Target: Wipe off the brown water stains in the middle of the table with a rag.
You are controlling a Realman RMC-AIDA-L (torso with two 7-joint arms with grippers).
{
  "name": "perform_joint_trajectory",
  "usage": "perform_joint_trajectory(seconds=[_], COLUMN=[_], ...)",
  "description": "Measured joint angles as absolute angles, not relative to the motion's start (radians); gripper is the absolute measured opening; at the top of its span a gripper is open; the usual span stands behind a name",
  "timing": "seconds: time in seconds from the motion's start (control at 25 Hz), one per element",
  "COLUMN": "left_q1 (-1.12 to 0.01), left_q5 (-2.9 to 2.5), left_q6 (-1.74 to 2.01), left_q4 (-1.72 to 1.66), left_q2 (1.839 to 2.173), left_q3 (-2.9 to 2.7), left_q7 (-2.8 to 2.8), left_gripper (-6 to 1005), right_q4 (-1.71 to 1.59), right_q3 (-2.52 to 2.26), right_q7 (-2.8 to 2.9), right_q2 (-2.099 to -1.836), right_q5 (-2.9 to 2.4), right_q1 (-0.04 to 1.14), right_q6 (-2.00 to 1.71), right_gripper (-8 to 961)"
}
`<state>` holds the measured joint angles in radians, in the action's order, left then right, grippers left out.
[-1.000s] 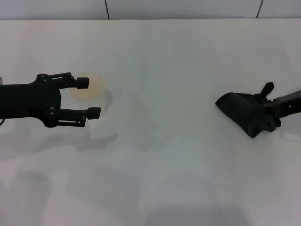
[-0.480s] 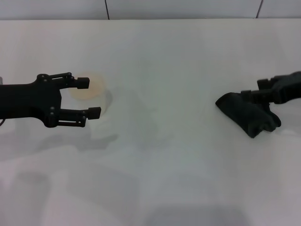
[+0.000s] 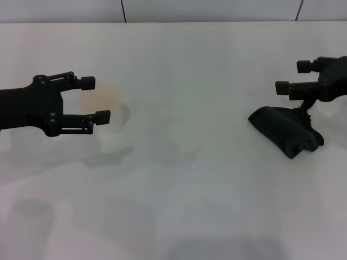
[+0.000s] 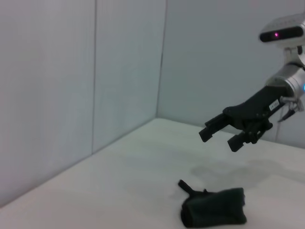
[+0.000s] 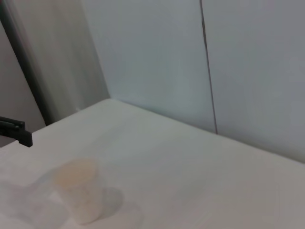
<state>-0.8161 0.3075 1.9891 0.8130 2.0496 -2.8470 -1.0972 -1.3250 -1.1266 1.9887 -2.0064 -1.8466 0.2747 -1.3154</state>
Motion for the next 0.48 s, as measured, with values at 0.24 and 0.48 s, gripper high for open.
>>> perform_joint_trajectory(seconds=[0.24,0.48], left_q1=[-0.811,-0.812], left_q5=[0.329,0.328], left_q6=[1.993,1.999], left_q4=[0.813,0.813], left_q2=[2.048,2.046], left_q3=[-2.847,-2.848], left_q7=[-1.099,-1.110], left_gripper=[892,892], right_q4=[-1.298,-1.302], right_q3=[-1.101,-1.100], right_q7=[1.916,1.928], right_q2=[-2.005,-1.992], right_q5=[-1.825,-1.905], right_q1=[0.281,0.303], right_q6=[-1.317,-1.366], right_gripper=[877,875])
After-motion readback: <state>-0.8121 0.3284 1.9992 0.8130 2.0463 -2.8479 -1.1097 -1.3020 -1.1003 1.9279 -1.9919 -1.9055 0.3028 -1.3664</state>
